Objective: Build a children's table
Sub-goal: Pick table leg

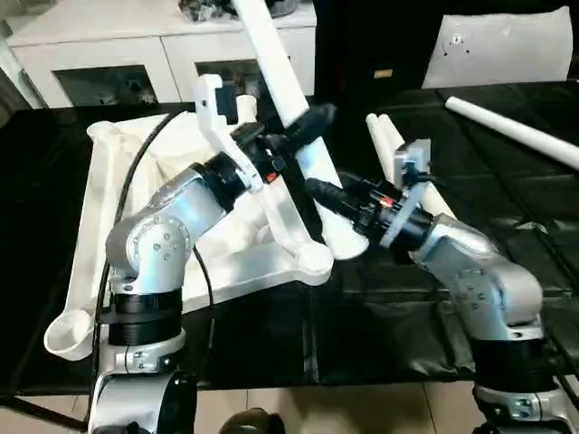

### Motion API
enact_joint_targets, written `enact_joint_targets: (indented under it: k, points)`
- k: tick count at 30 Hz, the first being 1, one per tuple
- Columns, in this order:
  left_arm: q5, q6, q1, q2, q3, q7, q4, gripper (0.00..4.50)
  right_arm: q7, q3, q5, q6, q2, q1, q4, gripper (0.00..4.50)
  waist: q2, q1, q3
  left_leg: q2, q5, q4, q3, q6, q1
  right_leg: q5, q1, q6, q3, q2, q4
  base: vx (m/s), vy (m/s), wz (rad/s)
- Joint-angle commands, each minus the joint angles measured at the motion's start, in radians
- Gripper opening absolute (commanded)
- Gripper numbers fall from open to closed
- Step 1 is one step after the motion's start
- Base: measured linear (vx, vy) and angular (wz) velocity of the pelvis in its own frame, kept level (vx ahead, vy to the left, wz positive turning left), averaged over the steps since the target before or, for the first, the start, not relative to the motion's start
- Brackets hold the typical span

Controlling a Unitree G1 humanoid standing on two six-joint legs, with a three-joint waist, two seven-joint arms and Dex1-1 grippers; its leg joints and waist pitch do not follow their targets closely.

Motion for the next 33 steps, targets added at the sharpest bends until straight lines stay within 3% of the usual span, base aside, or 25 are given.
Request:
enact_joint_targets:
  k: [1, 4, 7, 8, 9, 16, 25, 33]
  points:
    - [0.019, -0.013, 0.008, 0.0, -0.004, 0.019, -0.02, 3.7, -0.01, 0.02, -0.025, -0.047, 0.005, -0.019, -0.008, 1.86, -0.019, 0.0, -0.08, 0.157, -0.015, -0.057, -0.086, 0.104, 0.036, 0.139, 0.03, -0.177, 0.073, -0.168, -0.061, 0.0, 0.0, 0.0]
    - [0.062, -0.054, 0.022, -0.002, -0.031, 0.043, -0.033, 3.21, -0.027, 0.046, -0.073, -0.106, 0.006, -0.025, 0.004, 1.86, -0.019, -0.002, -0.077, 0.158, -0.057, -0.062, -0.086, 0.087, 0.037, 0.098, 0.03, -0.184, 0.074, -0.168, -0.066, 0.0, 0.0, 0.0]
    - [0.093, -0.084, 0.027, -0.008, -0.05, 0.064, -0.034, 3.18, -0.034, 0.067, -0.104, -0.144, 0.007, -0.029, 0.011, 1.86, -0.019, -0.002, -0.074, 0.157, -0.098, -0.064, -0.084, 0.062, 0.038, 0.051, 0.031, -0.183, 0.077, -0.17, -0.073, 0.0, 0.0, 0.0]
    - [0.105, -0.098, 0.029, -0.021, -0.053, 0.079, -0.031, 2.86, -0.035, 0.078, -0.119, -0.162, 0.008, -0.03, 0.015, 1.86, -0.021, -0.003, -0.073, 0.157, -0.106, -0.066, -0.085, 0.055, 0.038, 0.037, 0.032, -0.18, 0.077, -0.169, -0.074, 0.0, 0.0, 0.0]
    - [0.109, -0.103, 0.03, -0.027, -0.053, 0.087, -0.03, 2.86, -0.036, 0.081, -0.124, -0.169, 0.009, -0.03, 0.016, 1.86, -0.021, -0.004, -0.073, 0.158, -0.108, -0.066, -0.085, 0.052, 0.039, 0.033, 0.032, -0.18, 0.077, -0.17, -0.074, 0.0, 0.0, 0.0]
    - [0.073, -0.132, 0.02, -0.091, 0.016, 0.187, -0.019, 2.28, -0.051, 0.112, -0.181, -0.245, 0.01, -0.034, 0.049, 1.86, -0.019, -0.01, -0.07, 0.157, -0.155, -0.069, -0.086, 0.015, 0.039, -0.002, 0.03, -0.189, 0.079, -0.171, -0.076, 0.0, 0.0, 0.0]
    - [0.037, -0.125, 0.023, -0.111, 0.035, 0.212, -0.036, 1.92, -0.062, 0.121, -0.211, -0.297, 0.011, -0.034, 0.076, 1.86, -0.02, -0.011, -0.074, 0.155, -0.125, -0.064, -0.084, 0.054, 0.036, 0.032, 0.029, -0.186, 0.079, -0.169, -0.074, 0.0, 0.0, 0.0]
    - [0.046, -0.121, 0.027, -0.1, 0.021, 0.227, -0.037, 1.88, -0.08, 0.125, -0.233, -0.32, 0.008, -0.035, 0.084, 1.86, -0.019, -0.012, -0.074, 0.156, -0.132, -0.065, -0.085, 0.053, 0.037, 0.033, 0.029, -0.187, 0.078, -0.167, -0.073, 0.0, 0.0, 0.0]
